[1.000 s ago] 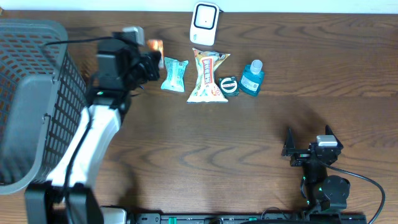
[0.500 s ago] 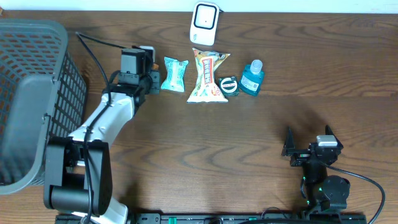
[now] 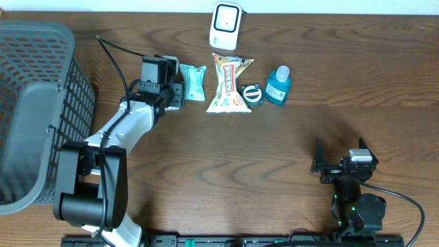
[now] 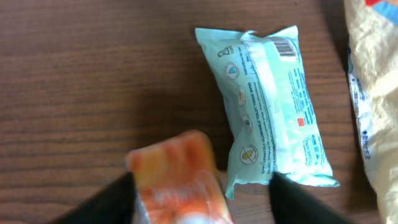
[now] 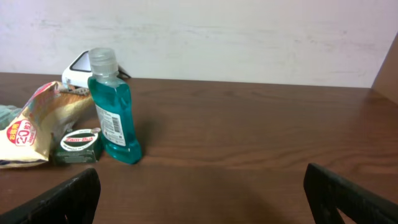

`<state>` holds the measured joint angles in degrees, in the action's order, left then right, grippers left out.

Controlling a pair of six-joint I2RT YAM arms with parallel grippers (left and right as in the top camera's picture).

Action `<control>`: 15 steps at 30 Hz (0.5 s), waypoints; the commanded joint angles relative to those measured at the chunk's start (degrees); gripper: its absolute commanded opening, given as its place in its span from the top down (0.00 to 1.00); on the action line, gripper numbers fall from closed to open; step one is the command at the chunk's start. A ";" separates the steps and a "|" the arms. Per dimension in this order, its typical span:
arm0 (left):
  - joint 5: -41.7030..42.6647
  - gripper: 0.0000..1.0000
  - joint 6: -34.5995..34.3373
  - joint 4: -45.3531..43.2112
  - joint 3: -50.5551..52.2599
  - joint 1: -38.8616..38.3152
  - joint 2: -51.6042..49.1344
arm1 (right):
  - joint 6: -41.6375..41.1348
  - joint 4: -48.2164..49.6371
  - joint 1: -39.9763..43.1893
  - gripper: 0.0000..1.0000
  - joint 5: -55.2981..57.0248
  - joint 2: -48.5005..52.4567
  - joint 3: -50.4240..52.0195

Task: Scan the item barcode
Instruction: 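Carry the orange box to the table and drop it left of the green pack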

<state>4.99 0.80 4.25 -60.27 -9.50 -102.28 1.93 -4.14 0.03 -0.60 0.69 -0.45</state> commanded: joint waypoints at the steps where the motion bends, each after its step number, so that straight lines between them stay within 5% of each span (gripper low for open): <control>1: 0.15 0.20 -3.41 -0.87 -1.05 0.15 0.85 | 0.28 -0.17 -0.55 0.01 0.02 -0.31 0.13; 12: 0.15 0.15 -4.57 -3.98 -2.23 1.88 21.38 | 0.28 -0.17 -0.55 0.01 0.02 -0.31 0.13; 15: 0.13 0.01 -4.52 -1.62 -2.23 2.78 28.57 | 0.28 -0.20 -0.55 0.01 0.02 -0.31 0.13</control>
<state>5.26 -2.98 1.30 -60.82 -7.66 -79.42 1.96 -4.14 0.03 -0.60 0.69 -0.45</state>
